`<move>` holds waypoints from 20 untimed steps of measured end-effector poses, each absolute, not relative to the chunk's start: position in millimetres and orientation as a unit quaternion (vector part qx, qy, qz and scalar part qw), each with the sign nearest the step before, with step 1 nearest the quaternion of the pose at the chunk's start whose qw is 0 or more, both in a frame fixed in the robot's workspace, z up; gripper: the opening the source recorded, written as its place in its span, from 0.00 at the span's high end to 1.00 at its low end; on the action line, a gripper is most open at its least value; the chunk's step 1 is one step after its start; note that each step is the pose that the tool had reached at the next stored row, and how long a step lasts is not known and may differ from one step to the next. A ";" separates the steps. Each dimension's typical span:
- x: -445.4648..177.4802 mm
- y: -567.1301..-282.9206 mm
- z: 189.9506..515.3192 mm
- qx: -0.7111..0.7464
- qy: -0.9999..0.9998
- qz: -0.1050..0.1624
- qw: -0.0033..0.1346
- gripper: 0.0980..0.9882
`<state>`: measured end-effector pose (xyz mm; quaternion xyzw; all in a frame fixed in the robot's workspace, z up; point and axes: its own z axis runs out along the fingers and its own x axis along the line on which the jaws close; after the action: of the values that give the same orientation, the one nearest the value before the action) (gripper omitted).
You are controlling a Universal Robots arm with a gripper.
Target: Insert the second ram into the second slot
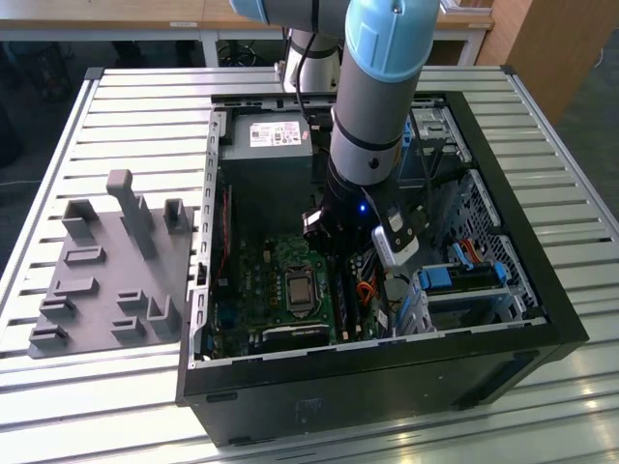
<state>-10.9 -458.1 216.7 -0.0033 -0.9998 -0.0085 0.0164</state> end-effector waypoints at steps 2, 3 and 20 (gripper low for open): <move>-10.9 -458.2 217.4 -0.003 -1.000 -0.009 0.016 0.96; -10.9 -458.1 218.1 -0.003 -1.000 -0.009 0.016 0.96; -10.7 -458.8 219.1 -0.014 -1.000 -0.011 0.016 0.96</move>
<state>-10.7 -458.8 219.1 -0.0142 -0.9997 -0.0109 0.0162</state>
